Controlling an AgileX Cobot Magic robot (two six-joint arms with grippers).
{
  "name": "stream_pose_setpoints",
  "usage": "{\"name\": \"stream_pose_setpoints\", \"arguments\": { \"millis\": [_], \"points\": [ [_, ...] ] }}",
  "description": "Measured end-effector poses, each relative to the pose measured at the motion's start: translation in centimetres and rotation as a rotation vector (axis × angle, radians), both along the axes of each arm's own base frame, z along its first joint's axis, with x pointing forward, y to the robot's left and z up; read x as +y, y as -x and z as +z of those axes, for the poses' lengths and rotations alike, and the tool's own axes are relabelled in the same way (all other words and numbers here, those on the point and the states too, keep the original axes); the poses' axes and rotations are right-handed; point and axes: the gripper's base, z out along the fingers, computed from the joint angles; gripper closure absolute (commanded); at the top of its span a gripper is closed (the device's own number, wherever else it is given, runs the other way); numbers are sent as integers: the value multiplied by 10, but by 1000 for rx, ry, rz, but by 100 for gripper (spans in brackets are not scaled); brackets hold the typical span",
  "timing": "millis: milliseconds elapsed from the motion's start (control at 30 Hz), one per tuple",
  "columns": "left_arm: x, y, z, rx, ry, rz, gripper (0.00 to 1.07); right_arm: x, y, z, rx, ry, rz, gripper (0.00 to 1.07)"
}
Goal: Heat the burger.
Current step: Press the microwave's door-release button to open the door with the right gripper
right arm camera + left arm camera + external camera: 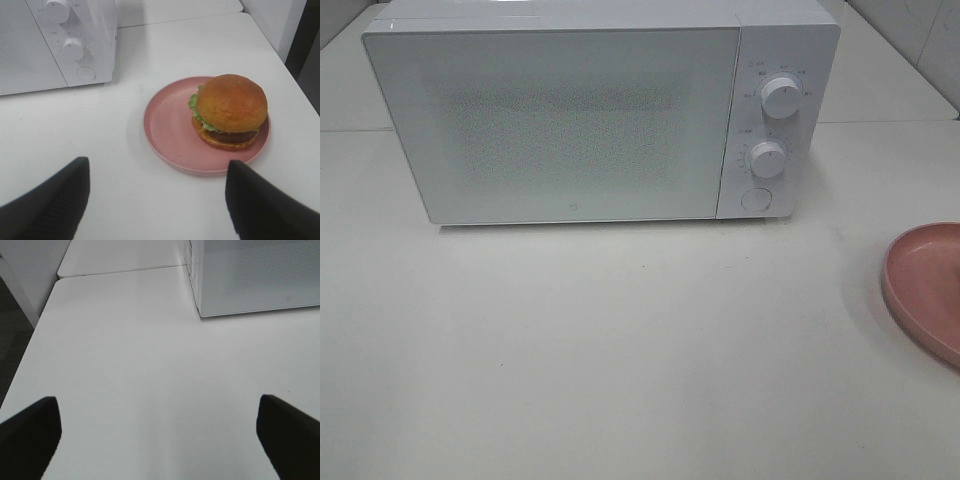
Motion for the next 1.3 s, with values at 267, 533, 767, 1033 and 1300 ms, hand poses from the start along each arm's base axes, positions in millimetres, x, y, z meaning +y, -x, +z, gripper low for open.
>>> {"name": "stream_pose_setpoints", "arguments": {
  "millis": [267,533,767,1033,1300],
  "points": [
    [0,0,0,0,0,0,7,0,0,0,0,0,0,35],
    [0,0,0,0,0,0,7,0,0,0,0,0,0,35],
    [0,0,0,0,0,0,7,0,0,3,-26,-1,2,34],
    [0,0,0,0,0,0,7,2,-13,13,-42,2,12,34],
    [0,0,0,0,0,0,7,6,-44,19,-5,11,28,34]
  ]
}}
